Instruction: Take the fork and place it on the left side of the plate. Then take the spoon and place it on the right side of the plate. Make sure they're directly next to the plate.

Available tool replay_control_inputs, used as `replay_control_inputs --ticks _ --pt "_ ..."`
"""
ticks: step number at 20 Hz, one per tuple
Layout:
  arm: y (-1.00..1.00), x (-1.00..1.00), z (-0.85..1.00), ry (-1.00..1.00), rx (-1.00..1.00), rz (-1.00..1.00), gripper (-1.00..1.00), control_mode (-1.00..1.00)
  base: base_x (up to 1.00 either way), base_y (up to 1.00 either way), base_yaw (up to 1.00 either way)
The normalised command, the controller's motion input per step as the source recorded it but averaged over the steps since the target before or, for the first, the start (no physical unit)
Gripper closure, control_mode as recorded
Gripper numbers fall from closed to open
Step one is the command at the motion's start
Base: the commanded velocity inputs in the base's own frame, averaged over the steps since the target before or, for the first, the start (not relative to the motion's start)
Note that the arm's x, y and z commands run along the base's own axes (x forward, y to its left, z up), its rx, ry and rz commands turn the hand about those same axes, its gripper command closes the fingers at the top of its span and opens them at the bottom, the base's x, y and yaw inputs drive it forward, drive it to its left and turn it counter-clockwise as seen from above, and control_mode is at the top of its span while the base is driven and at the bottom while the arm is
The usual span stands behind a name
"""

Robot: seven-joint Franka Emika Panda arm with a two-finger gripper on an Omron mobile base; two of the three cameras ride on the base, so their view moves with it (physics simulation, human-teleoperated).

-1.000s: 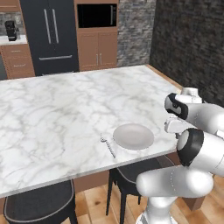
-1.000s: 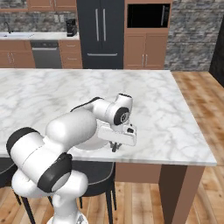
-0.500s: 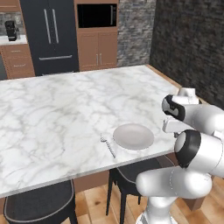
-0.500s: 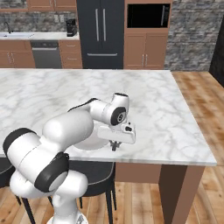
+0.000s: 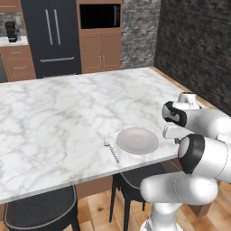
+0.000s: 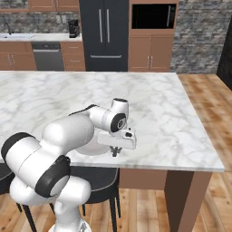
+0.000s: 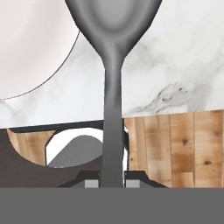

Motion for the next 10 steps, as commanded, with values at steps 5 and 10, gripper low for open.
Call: replay_control_inputs --ticks 5,10 --pt "0.00 0.17 -0.20 0.00 0.00 0.00 1.00 -1.00 0.00 0.00 0.00" --pt "0.00 0.11 -0.13 0.00 0.00 0.00 1.00 -1.00 0.00 0.00 0.00"
